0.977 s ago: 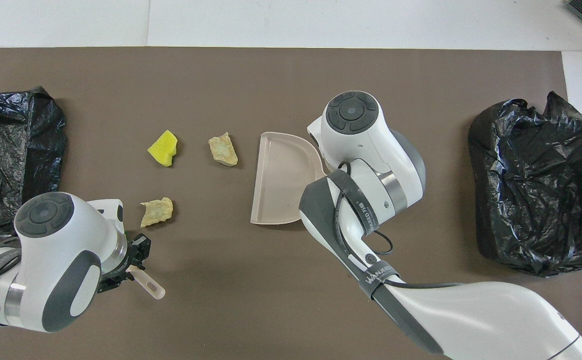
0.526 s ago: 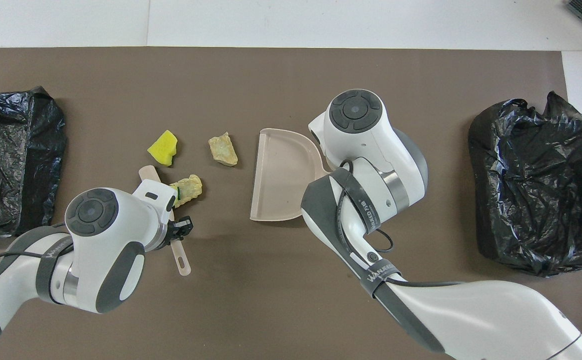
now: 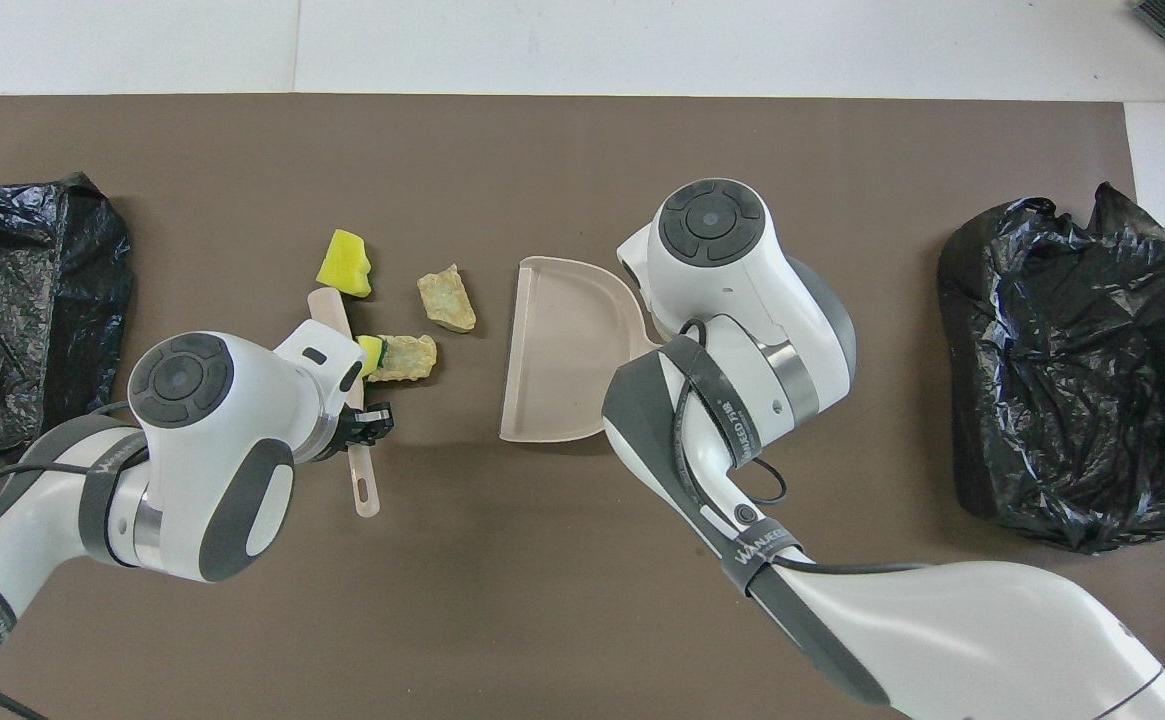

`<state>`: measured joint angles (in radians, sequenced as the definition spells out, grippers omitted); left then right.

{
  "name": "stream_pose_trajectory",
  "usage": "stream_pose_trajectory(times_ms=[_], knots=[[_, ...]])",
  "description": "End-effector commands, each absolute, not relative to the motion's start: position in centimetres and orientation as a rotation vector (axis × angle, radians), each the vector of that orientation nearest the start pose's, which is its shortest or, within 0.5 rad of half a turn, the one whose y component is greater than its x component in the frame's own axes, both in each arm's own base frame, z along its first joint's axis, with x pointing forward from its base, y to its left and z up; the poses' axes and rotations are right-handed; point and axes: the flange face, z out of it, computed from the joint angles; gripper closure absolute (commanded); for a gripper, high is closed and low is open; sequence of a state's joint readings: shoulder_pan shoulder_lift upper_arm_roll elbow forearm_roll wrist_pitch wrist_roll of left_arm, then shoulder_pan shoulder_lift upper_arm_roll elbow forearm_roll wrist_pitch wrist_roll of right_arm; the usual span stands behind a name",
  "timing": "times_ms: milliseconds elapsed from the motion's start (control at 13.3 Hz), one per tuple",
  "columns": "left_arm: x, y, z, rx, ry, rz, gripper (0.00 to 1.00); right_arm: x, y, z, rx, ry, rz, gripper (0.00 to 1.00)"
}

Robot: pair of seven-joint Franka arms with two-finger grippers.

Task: Sweep and dump trash in bin
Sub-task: 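Sweep the sponge and crust pieces into the dustpan with the left gripper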

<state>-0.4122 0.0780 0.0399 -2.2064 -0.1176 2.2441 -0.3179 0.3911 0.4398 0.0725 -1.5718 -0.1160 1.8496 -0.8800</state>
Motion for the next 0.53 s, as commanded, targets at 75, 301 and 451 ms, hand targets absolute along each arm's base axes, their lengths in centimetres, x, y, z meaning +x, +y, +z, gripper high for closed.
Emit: stream_pose_trajectory(times_ms=[75, 301, 451], knots=[[46.7, -27.2, 34.6, -3.217, 0.198, 0.110, 1.00, 59.6, 28.0, 37.5, -2.431, -2.013, 0.264, 1.00], [43.8, -33.2, 35.4, -3.267, 0.256, 0.087, 1.00, 59.6, 28.0, 37.3, -2.431, -2.014, 0.260, 1.00], [42.4, -36.0, 36.5, -3.282, 0.197, 0.104, 1.00, 59.6, 28.0, 37.2, -2.432, -2.012, 0.262, 1.00]])
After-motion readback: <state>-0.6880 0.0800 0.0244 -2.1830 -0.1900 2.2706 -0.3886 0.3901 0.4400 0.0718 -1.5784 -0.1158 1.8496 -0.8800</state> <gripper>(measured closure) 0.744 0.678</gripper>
